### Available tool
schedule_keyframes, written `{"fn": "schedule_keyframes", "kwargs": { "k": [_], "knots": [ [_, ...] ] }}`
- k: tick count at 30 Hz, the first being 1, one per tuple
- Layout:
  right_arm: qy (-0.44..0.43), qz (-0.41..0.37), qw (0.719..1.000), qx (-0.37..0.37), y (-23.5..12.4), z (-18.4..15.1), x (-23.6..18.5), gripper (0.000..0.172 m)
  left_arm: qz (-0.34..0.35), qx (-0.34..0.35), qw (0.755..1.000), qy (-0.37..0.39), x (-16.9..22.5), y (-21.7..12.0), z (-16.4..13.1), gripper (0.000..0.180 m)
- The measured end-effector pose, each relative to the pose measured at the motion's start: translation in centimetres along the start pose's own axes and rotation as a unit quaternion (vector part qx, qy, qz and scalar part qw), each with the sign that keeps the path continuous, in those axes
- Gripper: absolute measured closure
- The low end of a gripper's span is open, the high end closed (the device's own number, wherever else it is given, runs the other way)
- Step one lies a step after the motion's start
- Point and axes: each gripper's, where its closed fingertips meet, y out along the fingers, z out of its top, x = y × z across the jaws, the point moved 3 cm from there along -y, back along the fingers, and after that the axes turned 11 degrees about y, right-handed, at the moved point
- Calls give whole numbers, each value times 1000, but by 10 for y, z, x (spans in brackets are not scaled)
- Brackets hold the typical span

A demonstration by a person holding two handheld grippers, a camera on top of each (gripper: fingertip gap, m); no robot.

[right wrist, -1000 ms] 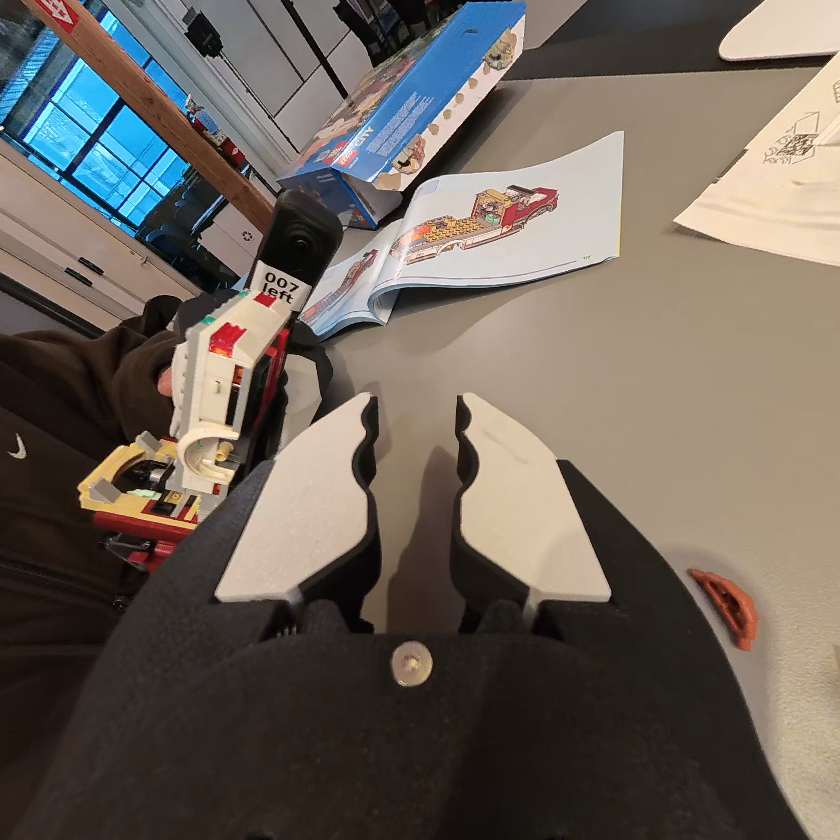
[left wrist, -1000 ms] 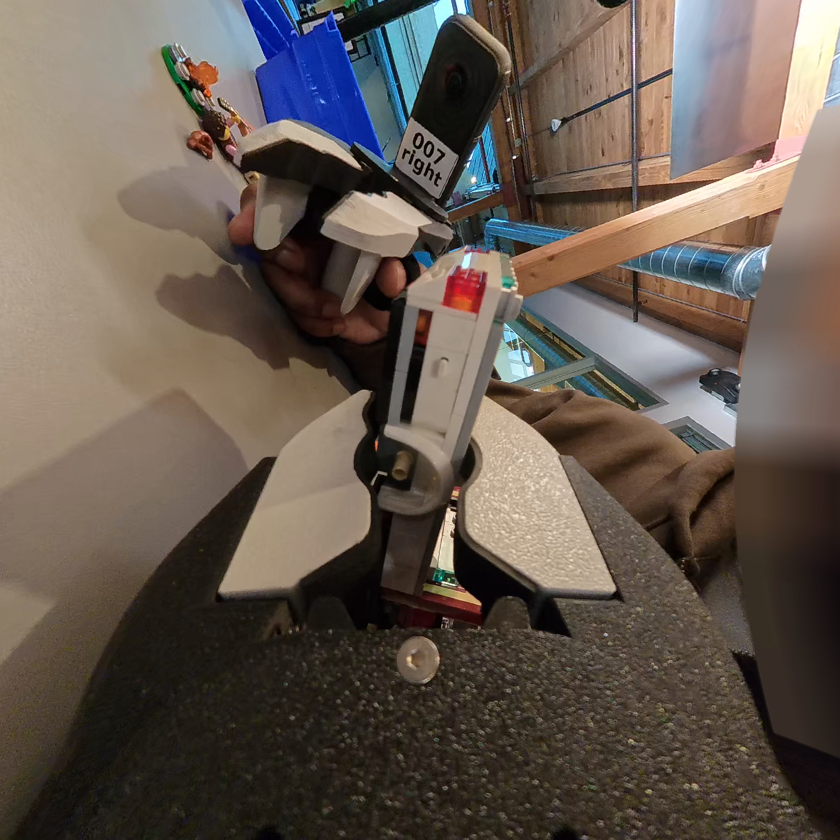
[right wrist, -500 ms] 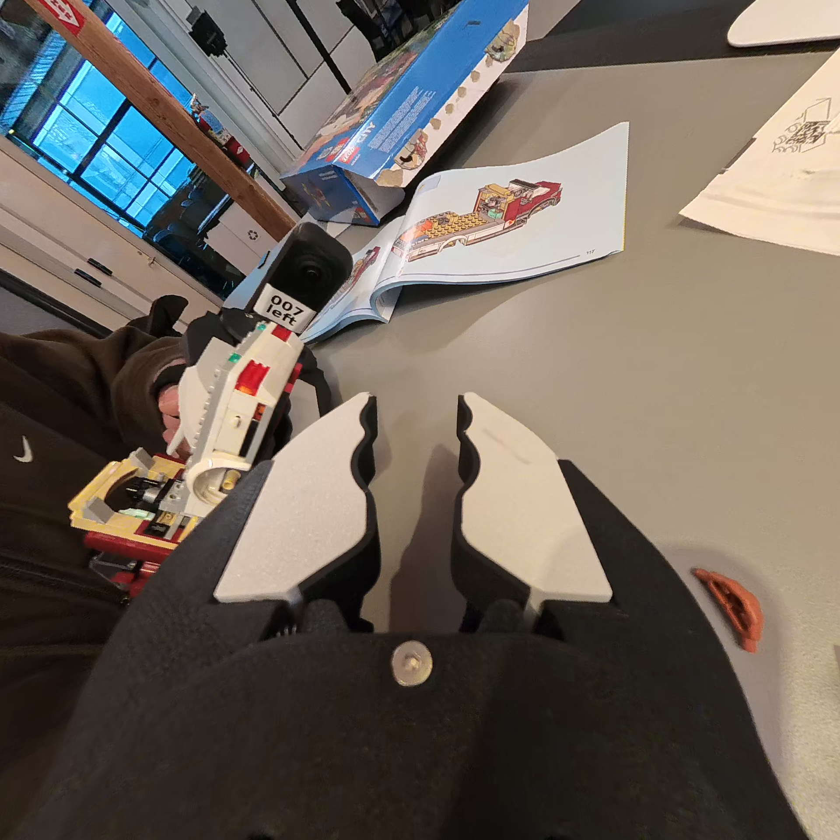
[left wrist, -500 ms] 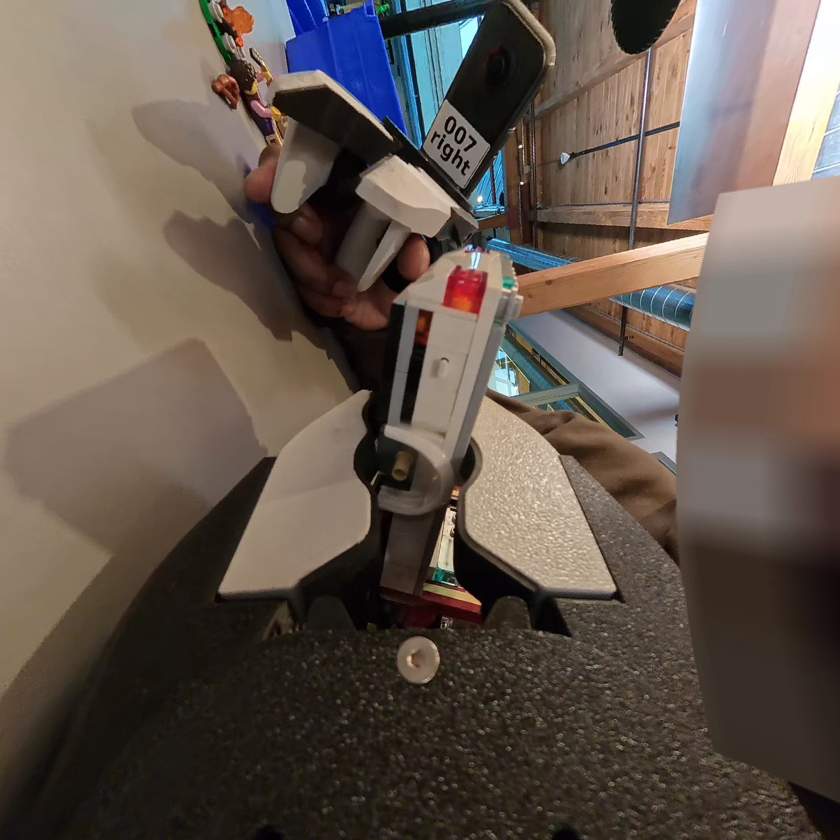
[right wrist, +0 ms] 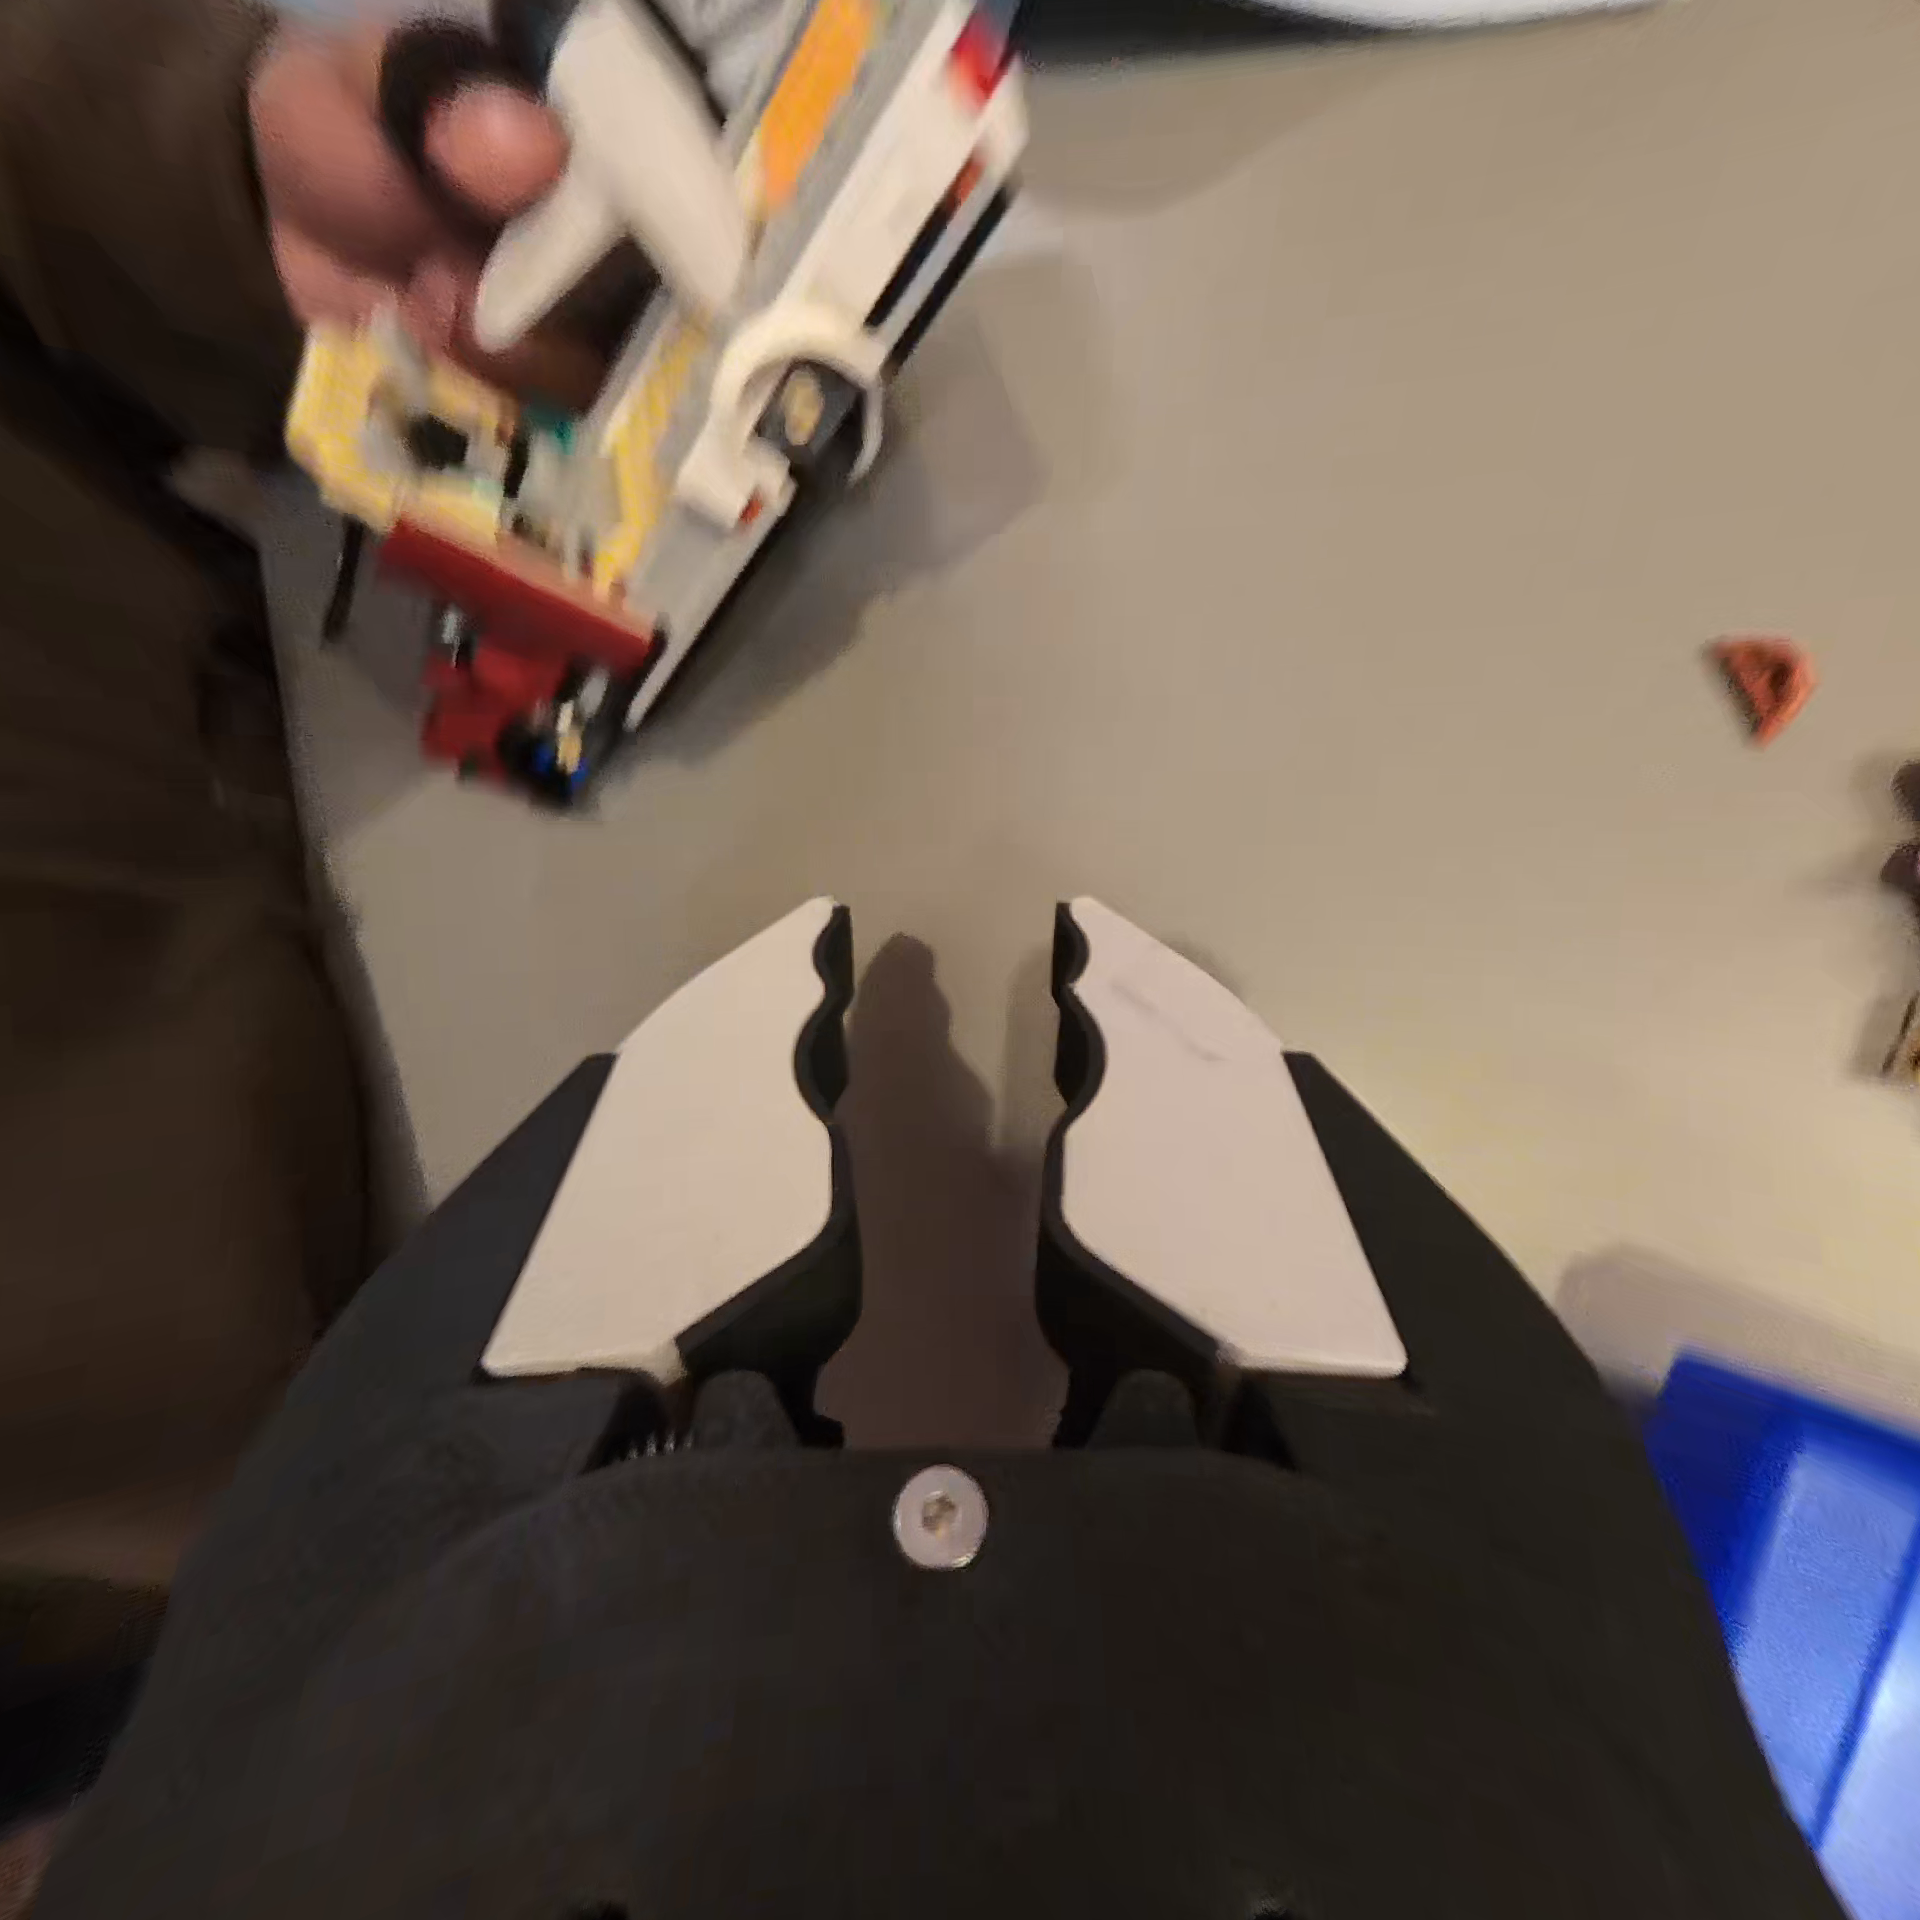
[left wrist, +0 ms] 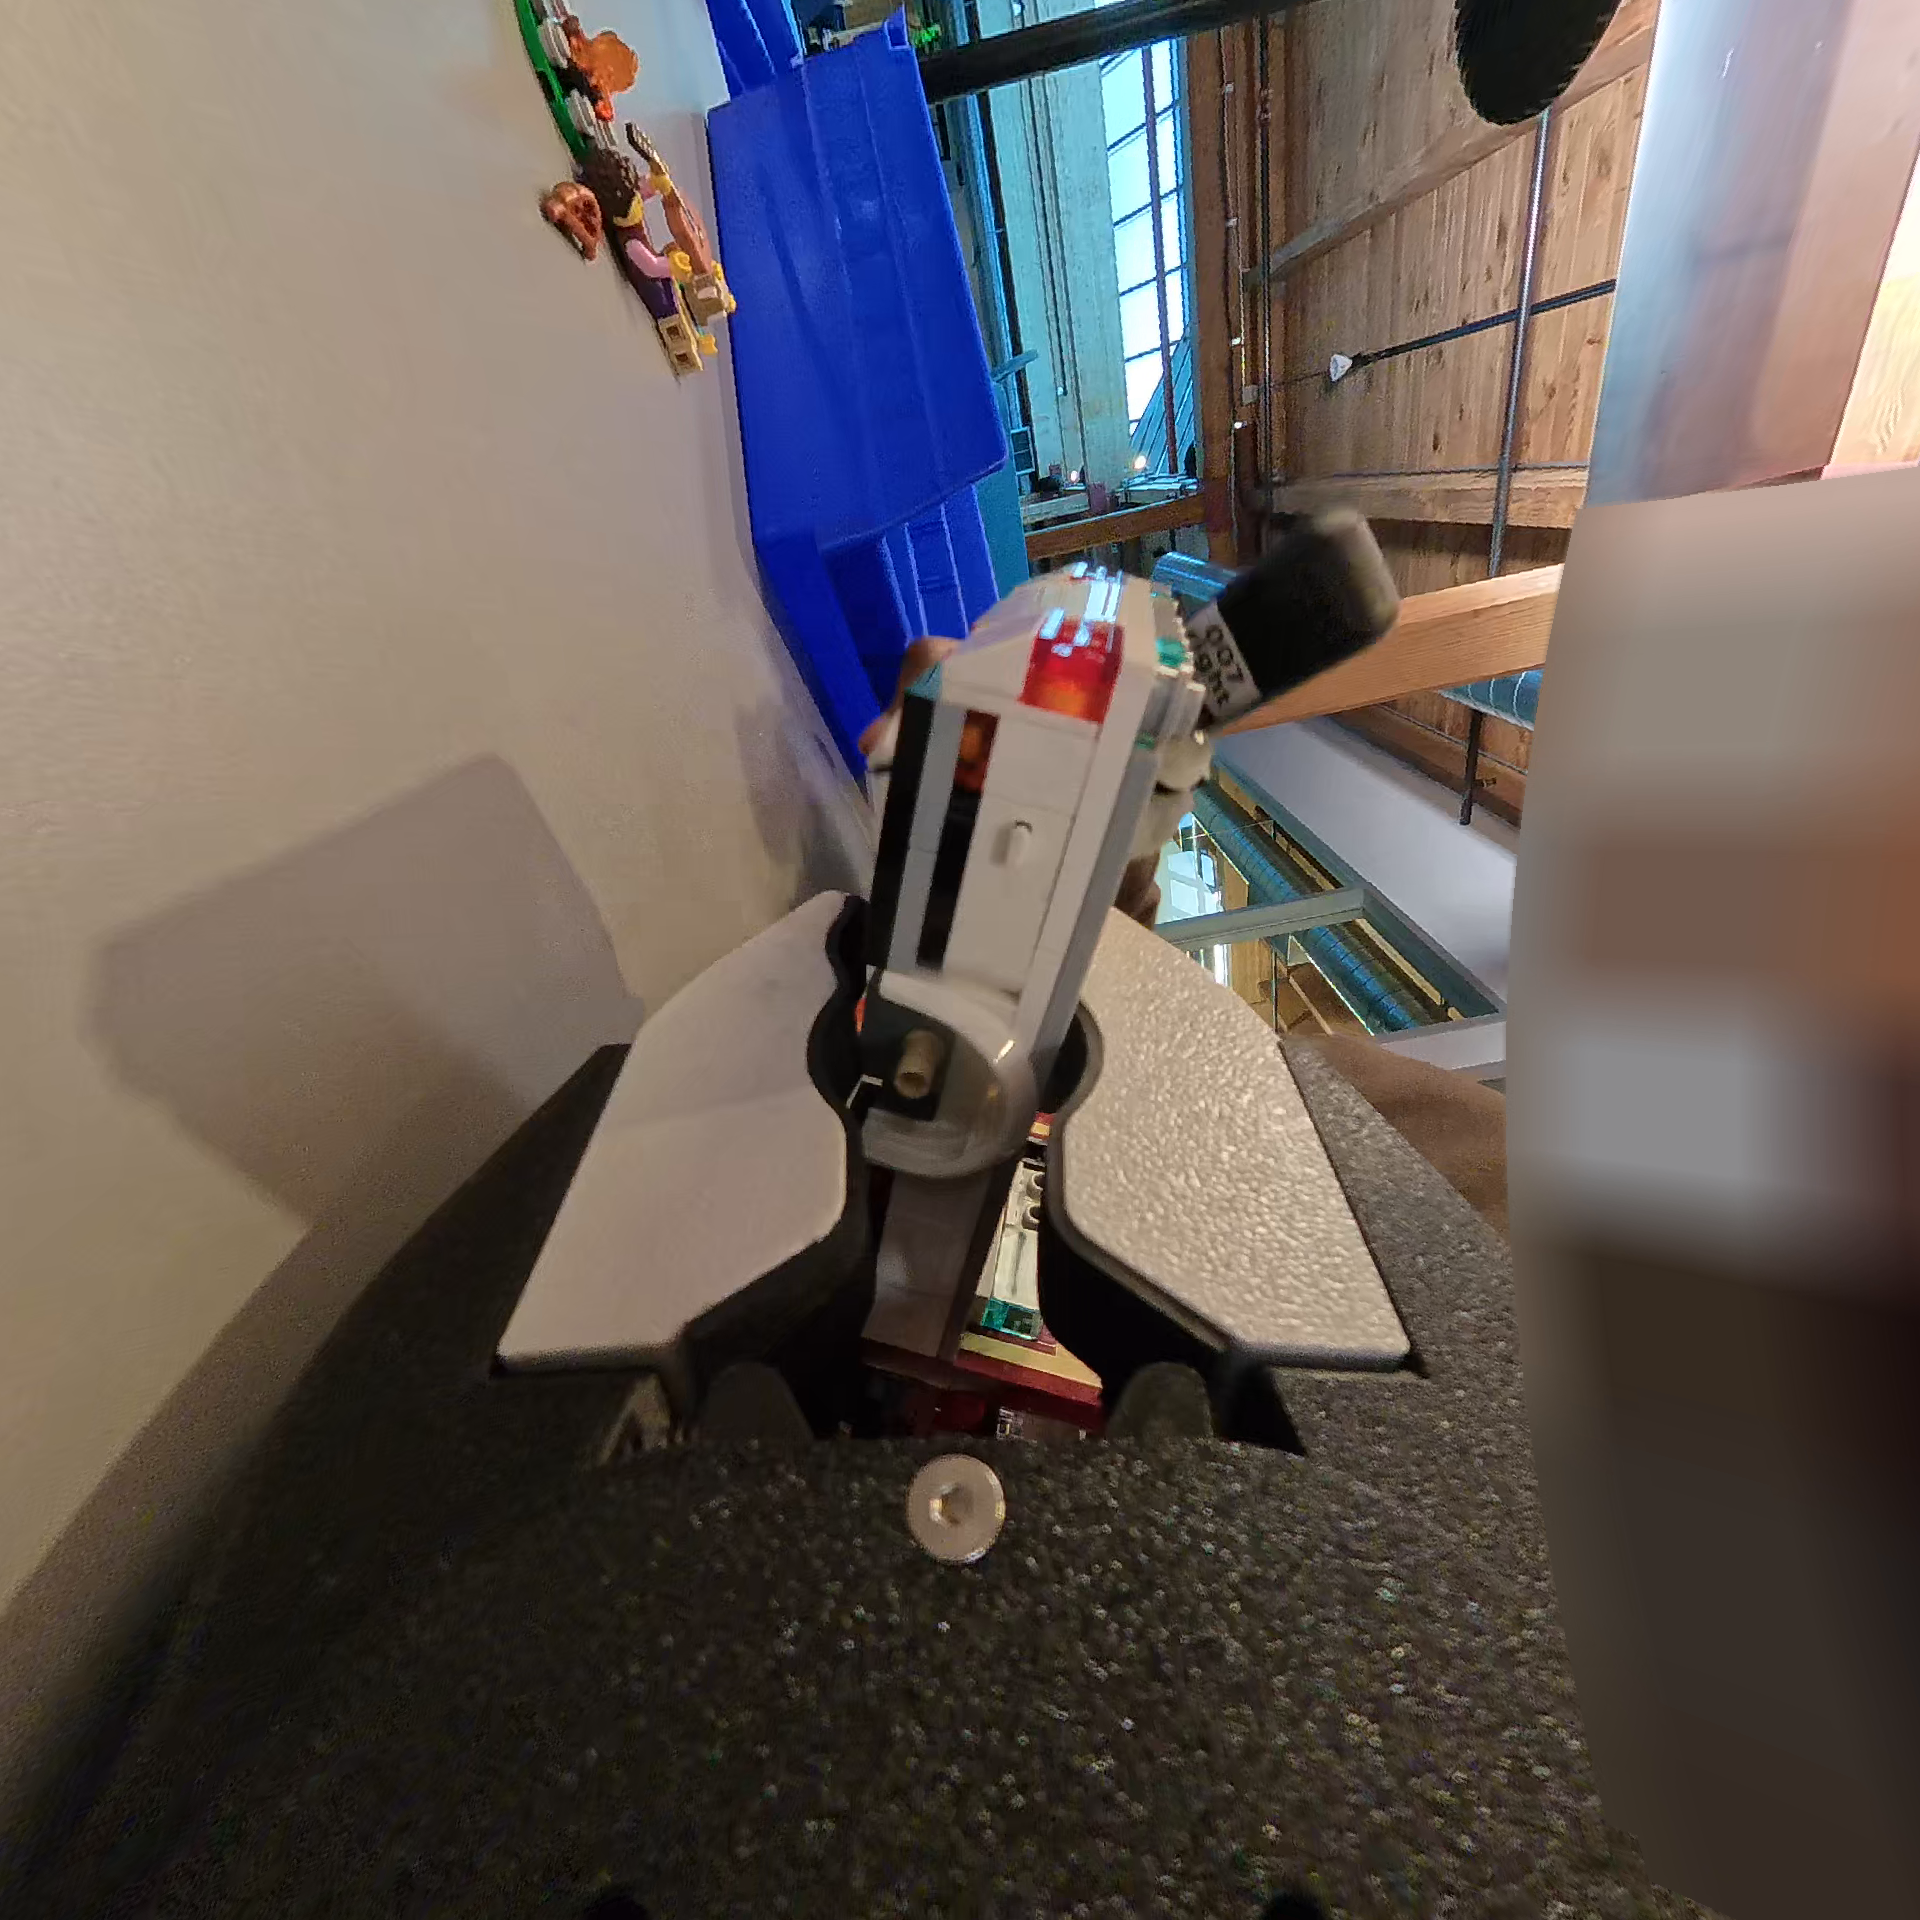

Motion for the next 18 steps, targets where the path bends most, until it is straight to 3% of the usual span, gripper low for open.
{"fn": "schedule_keyframes", "kwargs": {
  "k": [6, 12, 18],
  "knots": [
    [-93, -61, 984, -140, -31, -73, -24, 141, 4, -5, 1000, 8, 1, 1, -2, 147],
    [-128, -51, 986, -97, -32, -77, -50, 158, 6, -7, 1000, 15, 2, 2, -3, 148],
    [-186, -89, 971, -120, -16, -94, -52, 168, 5, -10, 1000, 16, 2, 2, -4, 148]
  ]
}}
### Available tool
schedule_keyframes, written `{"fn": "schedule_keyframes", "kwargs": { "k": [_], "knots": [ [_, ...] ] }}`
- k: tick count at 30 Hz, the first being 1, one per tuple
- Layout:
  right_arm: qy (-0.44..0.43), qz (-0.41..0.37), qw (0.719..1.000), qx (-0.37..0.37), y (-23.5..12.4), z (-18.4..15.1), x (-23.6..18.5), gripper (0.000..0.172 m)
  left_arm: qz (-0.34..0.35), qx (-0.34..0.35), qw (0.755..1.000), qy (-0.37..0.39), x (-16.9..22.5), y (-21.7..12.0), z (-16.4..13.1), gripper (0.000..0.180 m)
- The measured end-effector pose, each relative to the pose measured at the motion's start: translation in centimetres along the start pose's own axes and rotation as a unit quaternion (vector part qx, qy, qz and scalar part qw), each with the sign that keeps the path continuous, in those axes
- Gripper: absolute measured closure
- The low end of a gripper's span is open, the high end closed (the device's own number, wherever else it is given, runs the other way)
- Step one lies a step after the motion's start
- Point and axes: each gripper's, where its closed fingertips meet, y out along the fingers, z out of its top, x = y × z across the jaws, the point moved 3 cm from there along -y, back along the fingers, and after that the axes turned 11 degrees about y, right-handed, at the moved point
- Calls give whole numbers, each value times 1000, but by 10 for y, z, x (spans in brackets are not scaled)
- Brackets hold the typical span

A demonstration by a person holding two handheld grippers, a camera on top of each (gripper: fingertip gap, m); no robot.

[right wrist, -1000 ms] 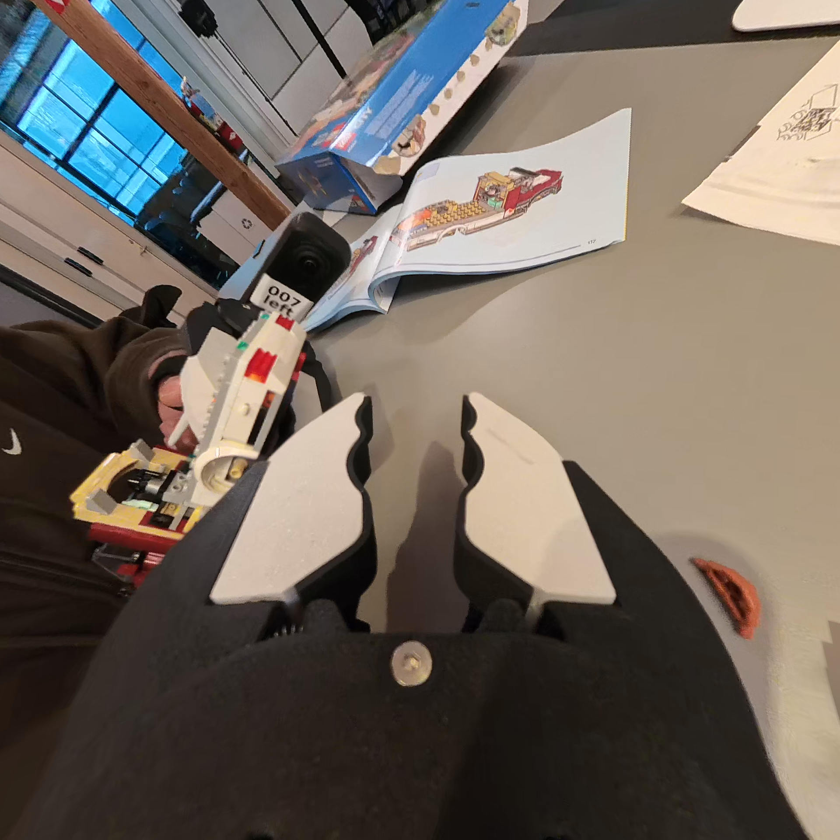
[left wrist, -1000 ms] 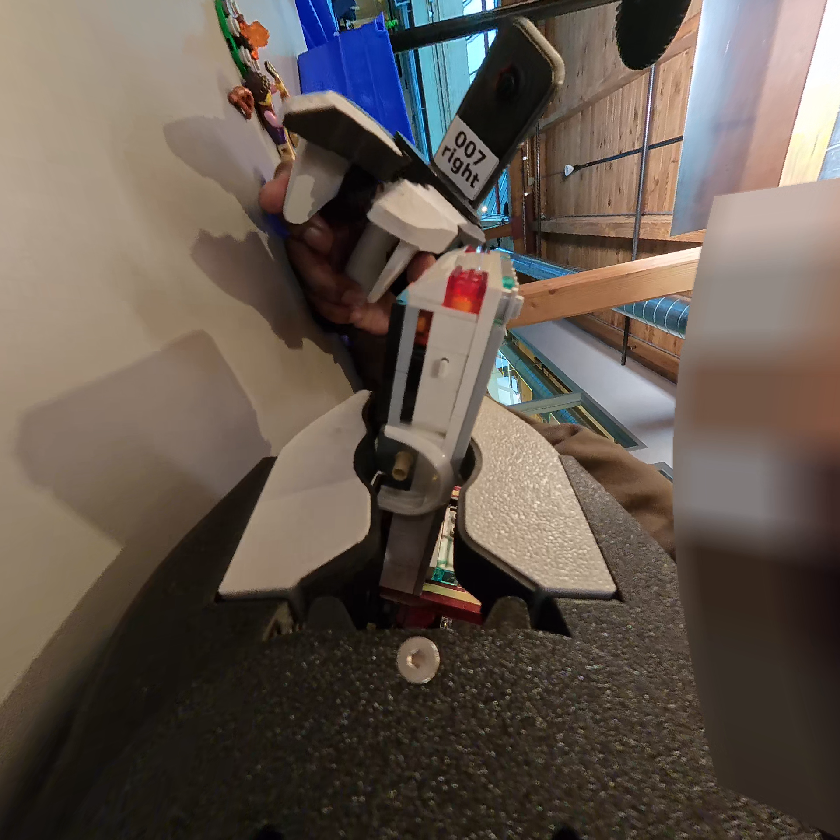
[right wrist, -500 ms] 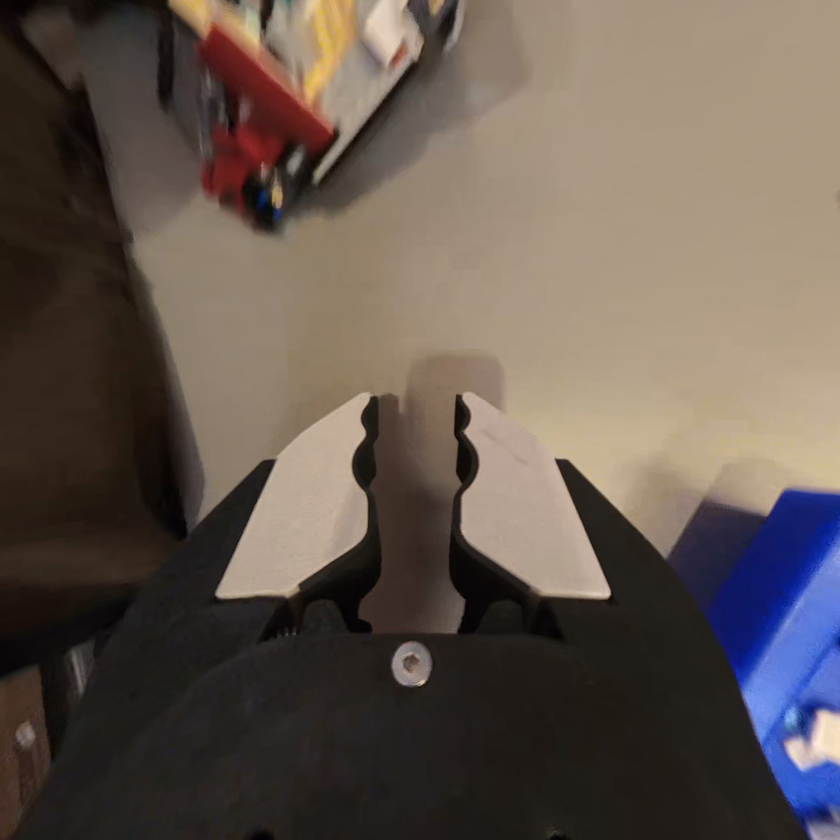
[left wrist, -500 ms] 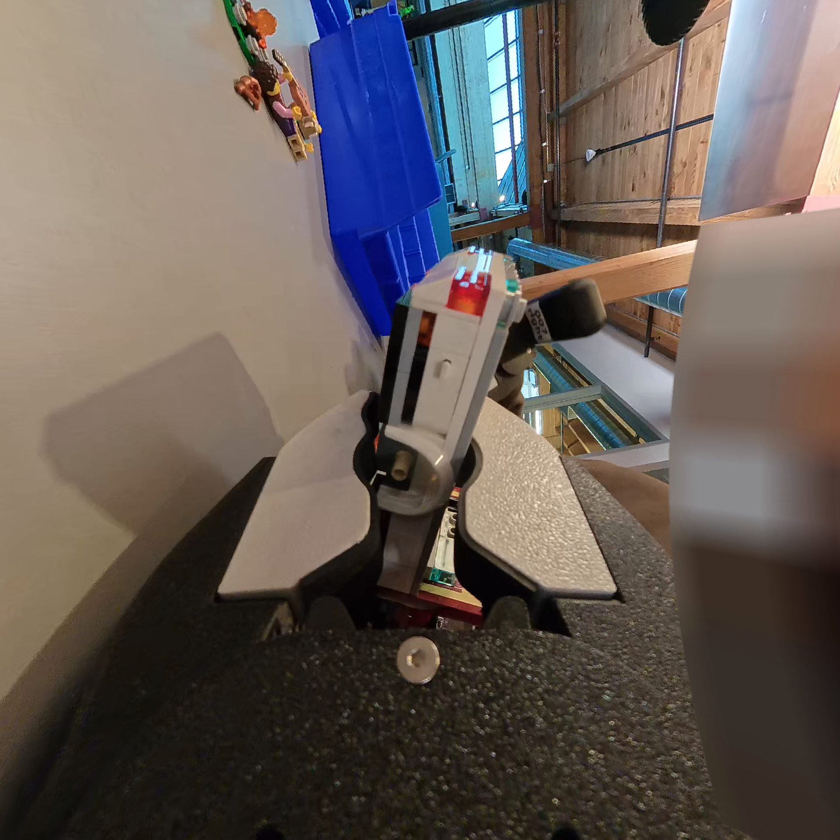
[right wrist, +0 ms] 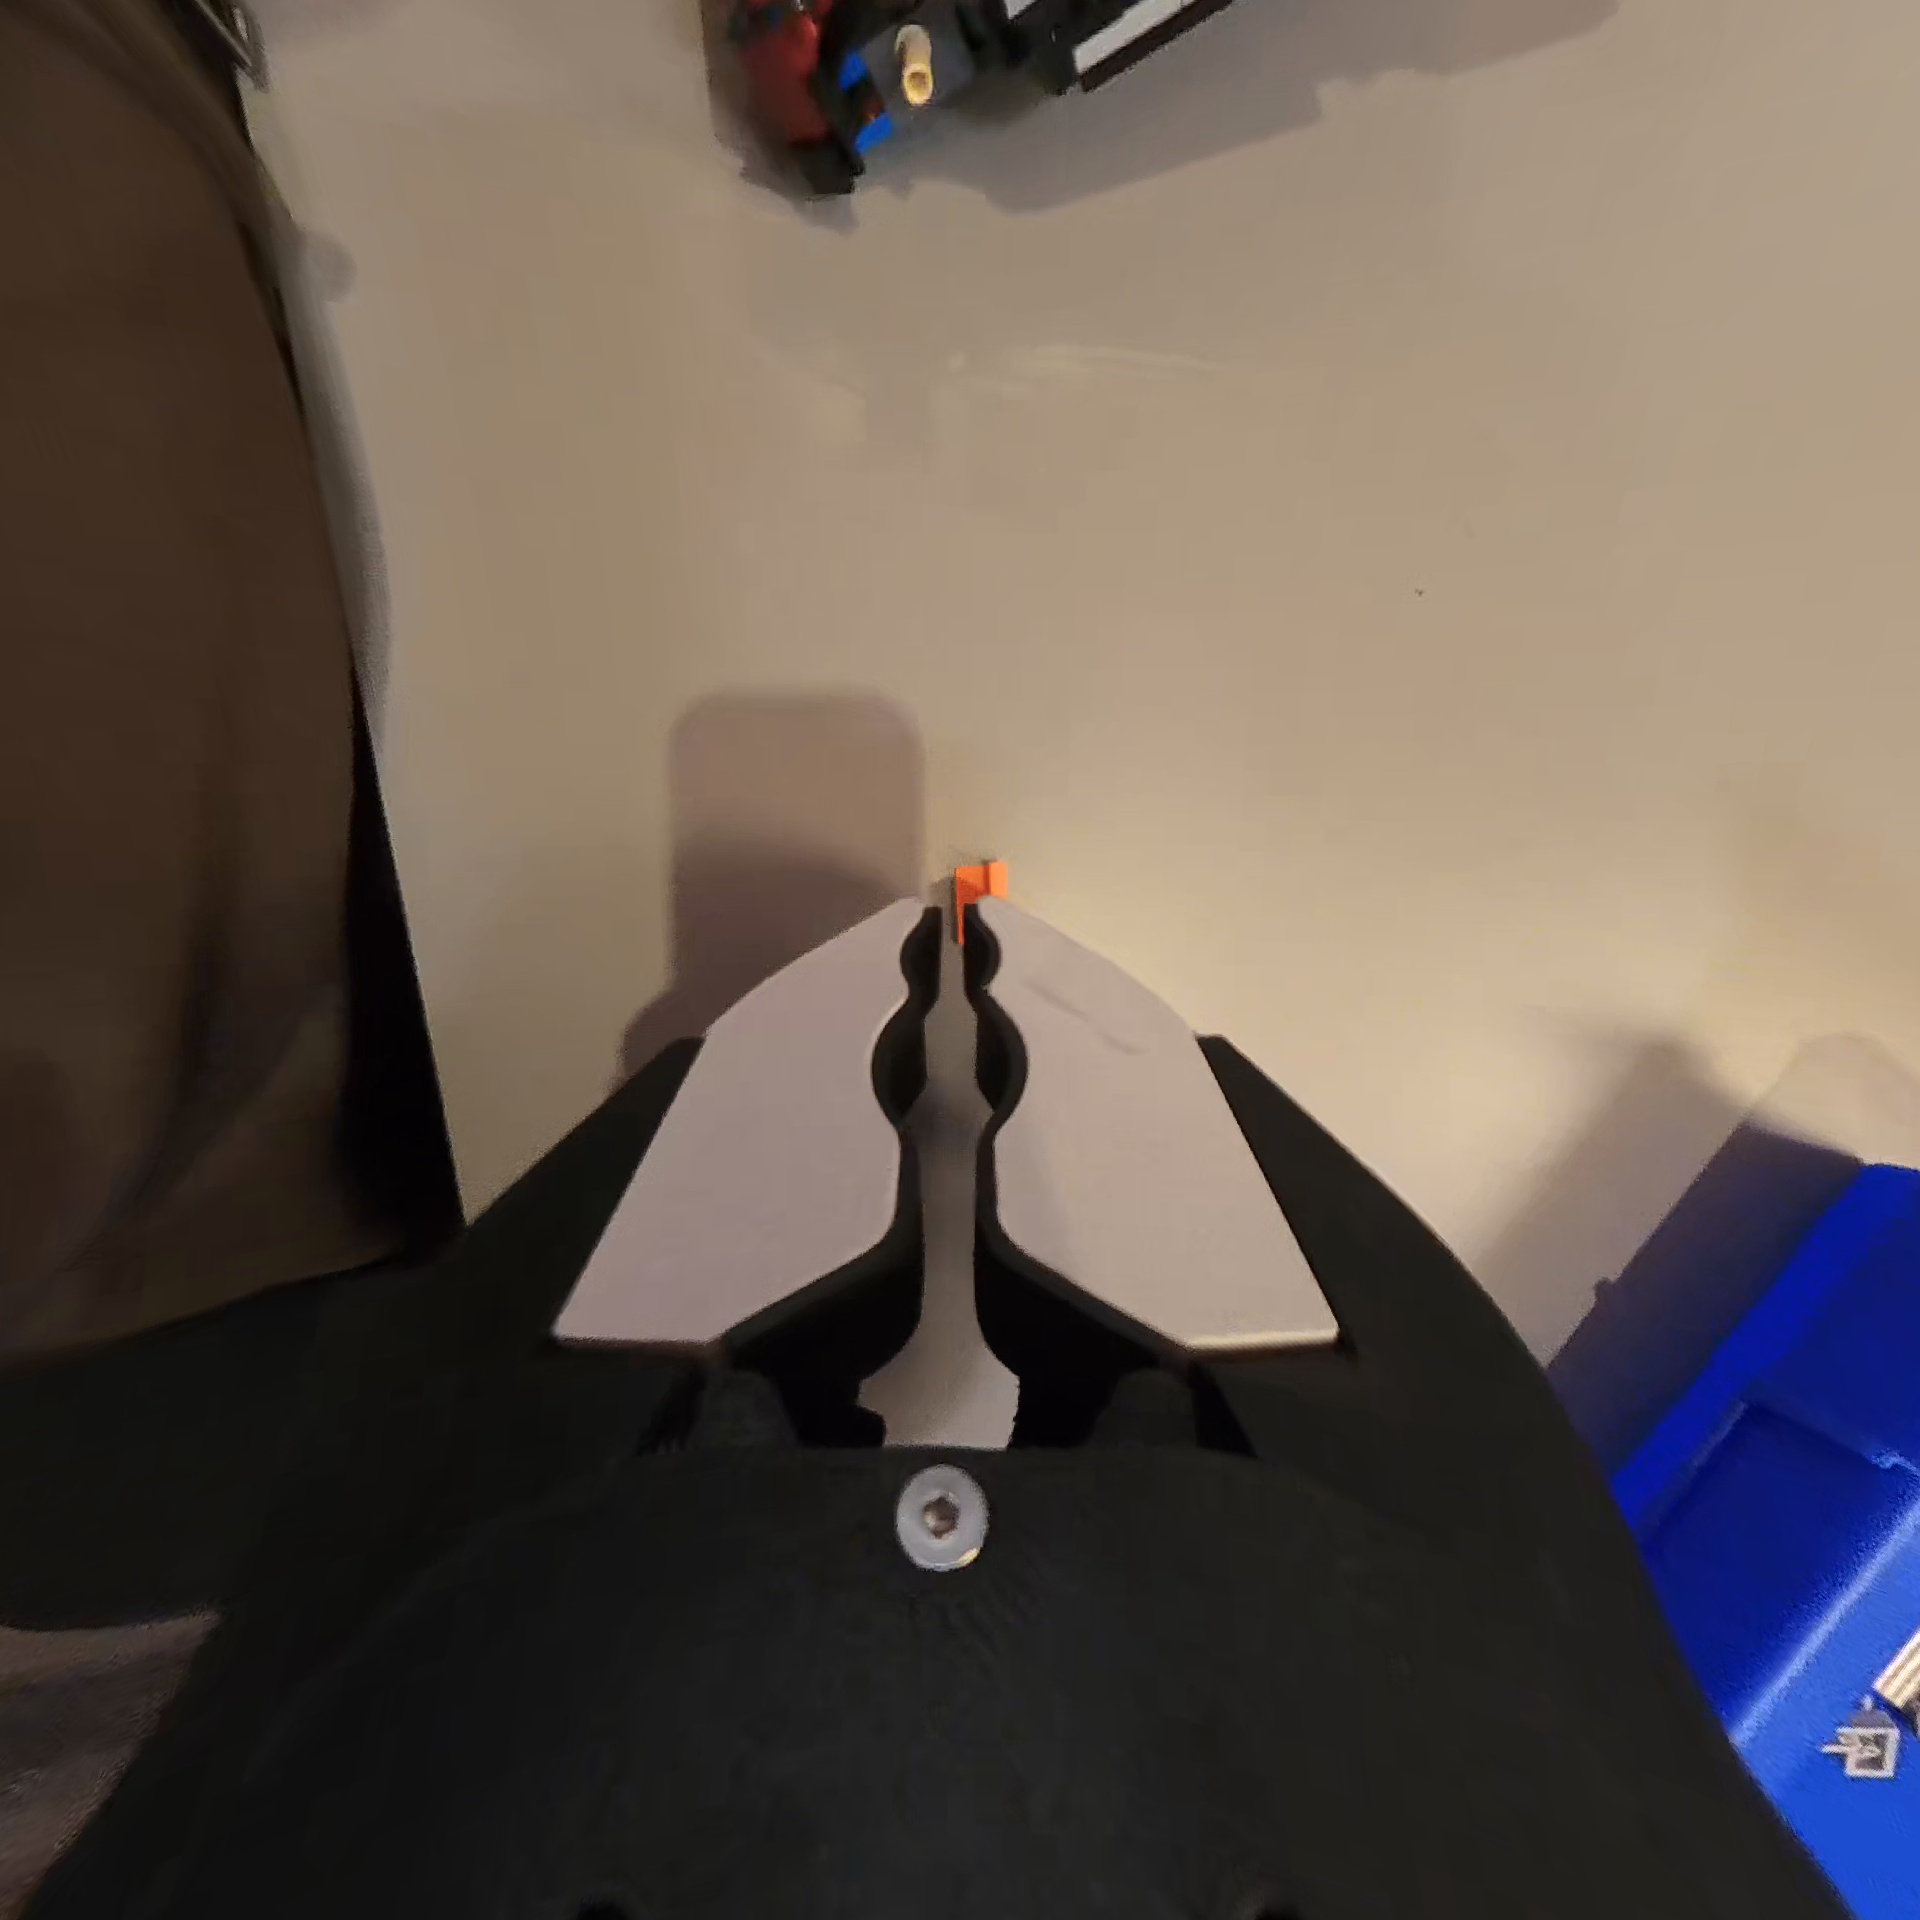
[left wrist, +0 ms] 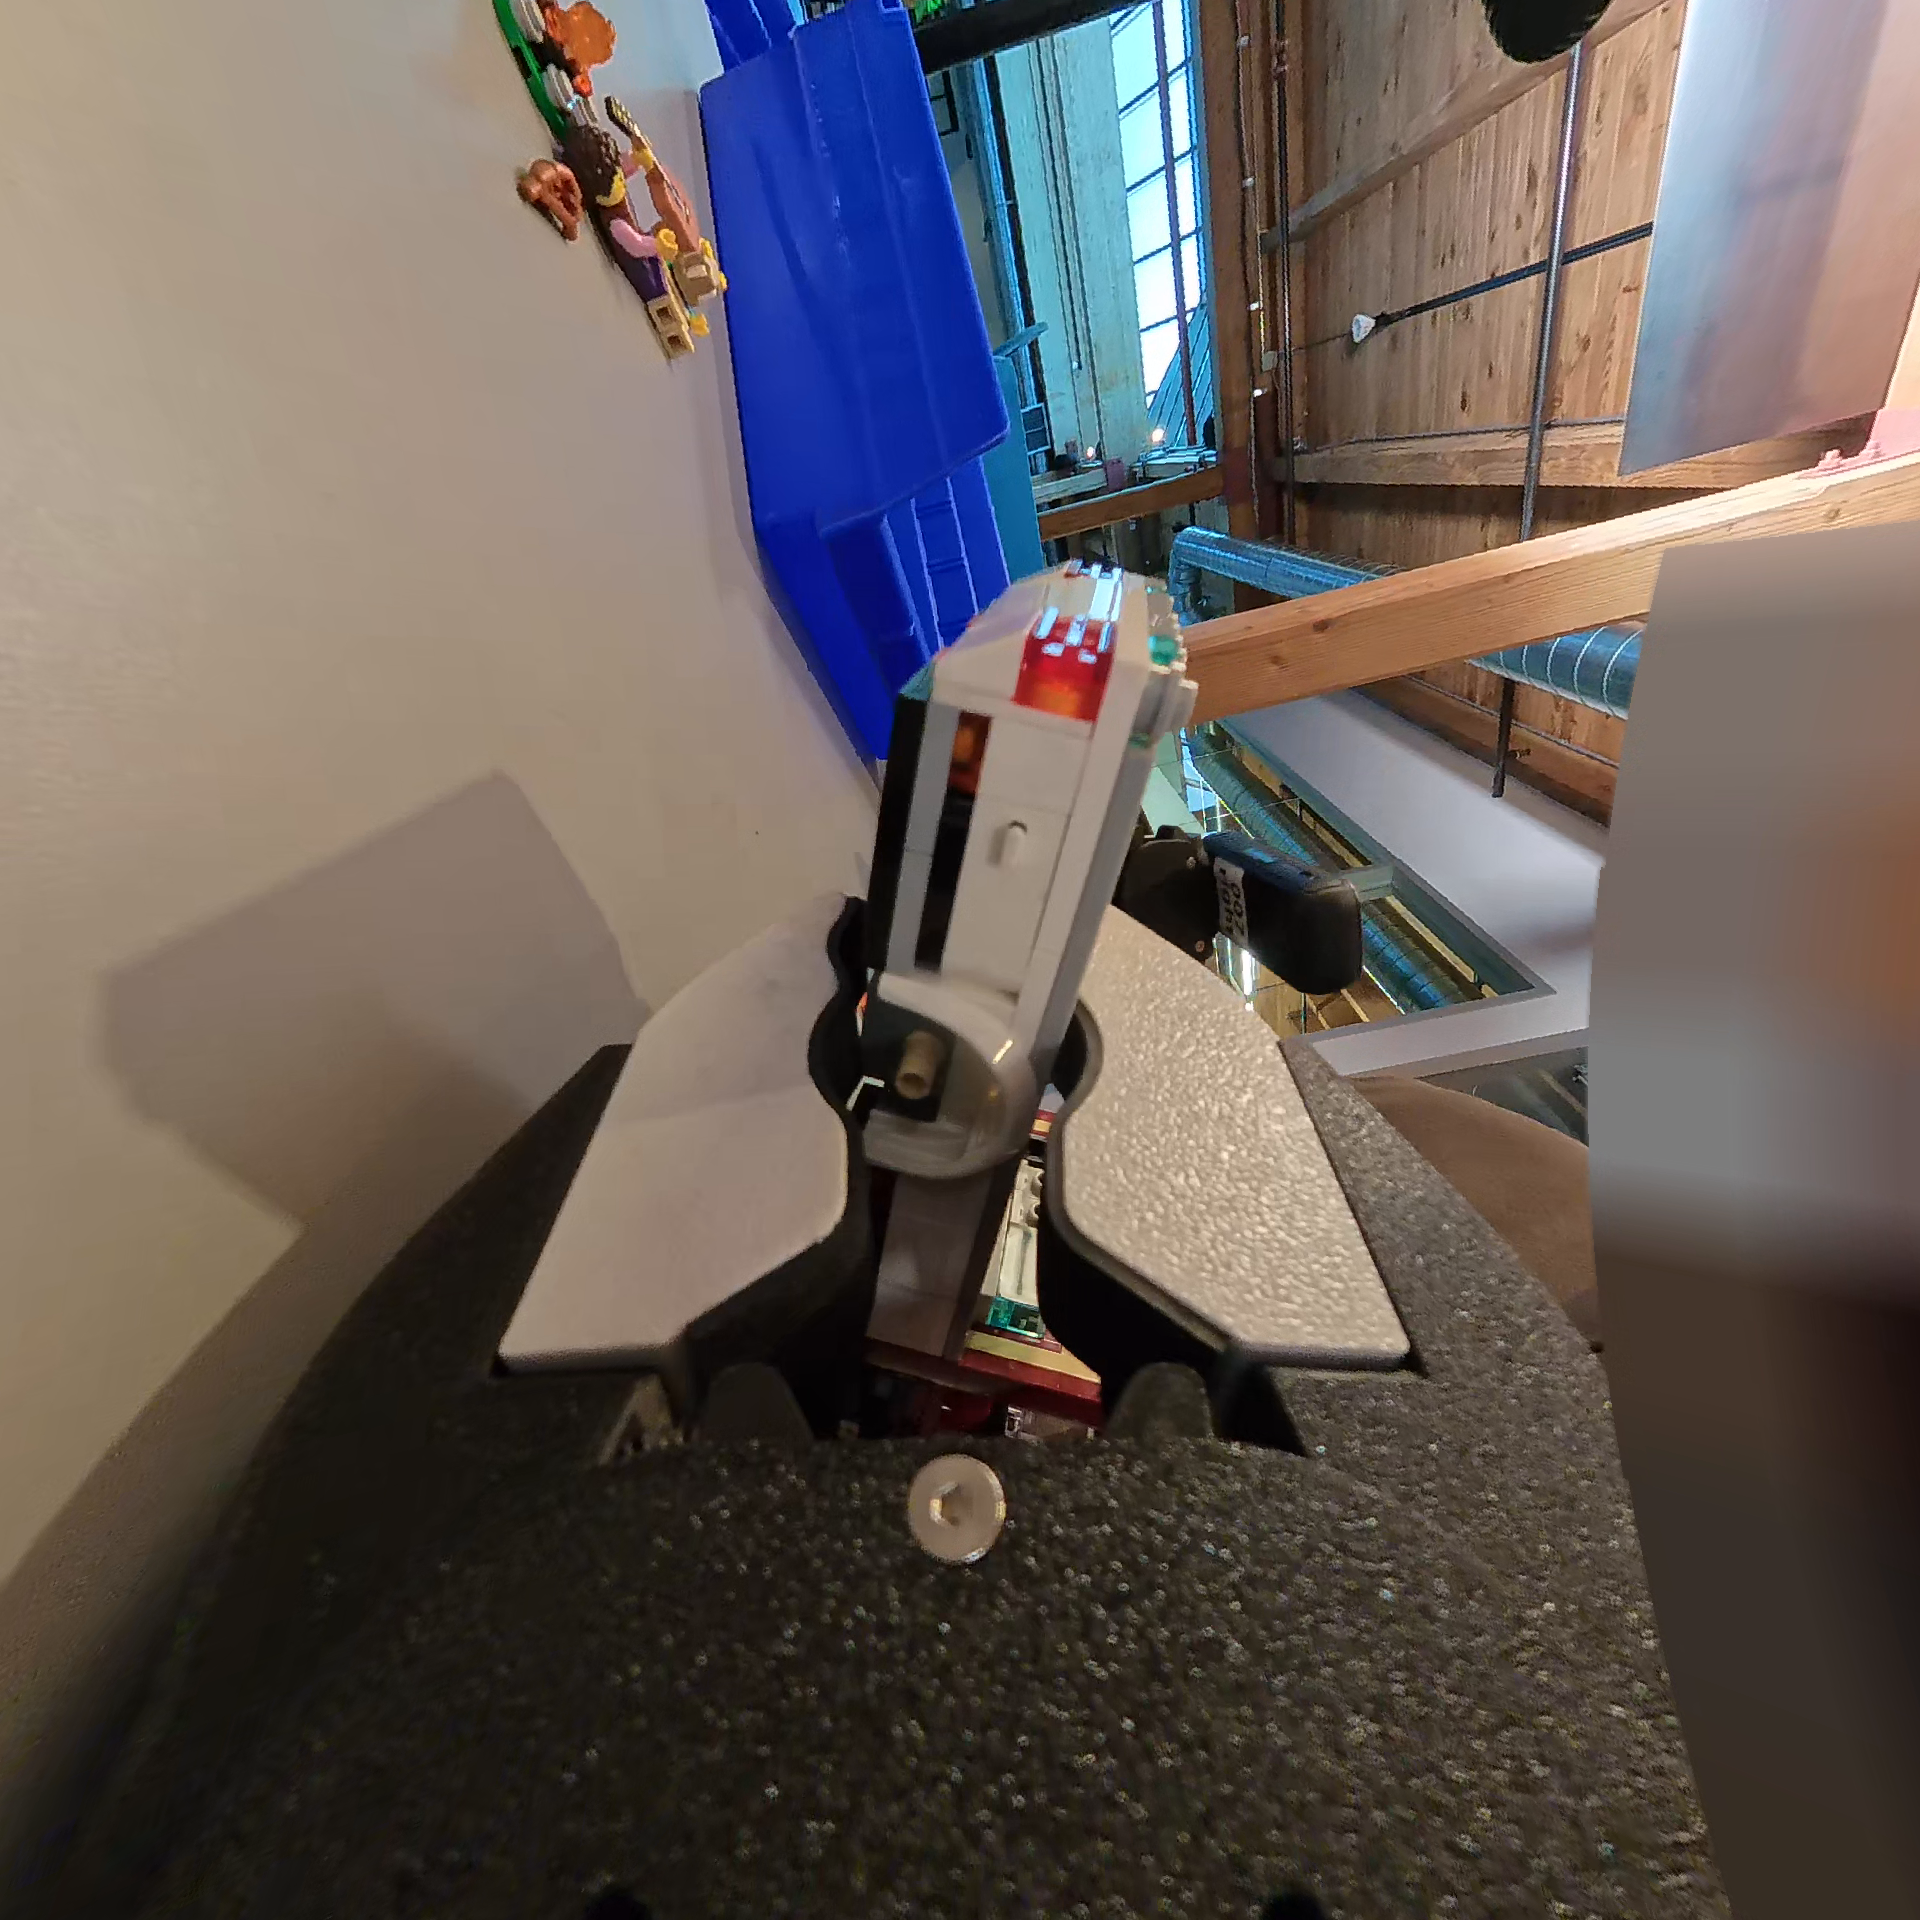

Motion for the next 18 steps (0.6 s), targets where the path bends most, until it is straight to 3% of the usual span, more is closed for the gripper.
{"fn": "schedule_keyframes", "kwargs": {
  "k": [18],
  "knots": [
    [54, 25, 998, 10, 10, -2, 18, 158, -2, -4, 1000, -2, 0, 0, 0, 148]
  ]
}}
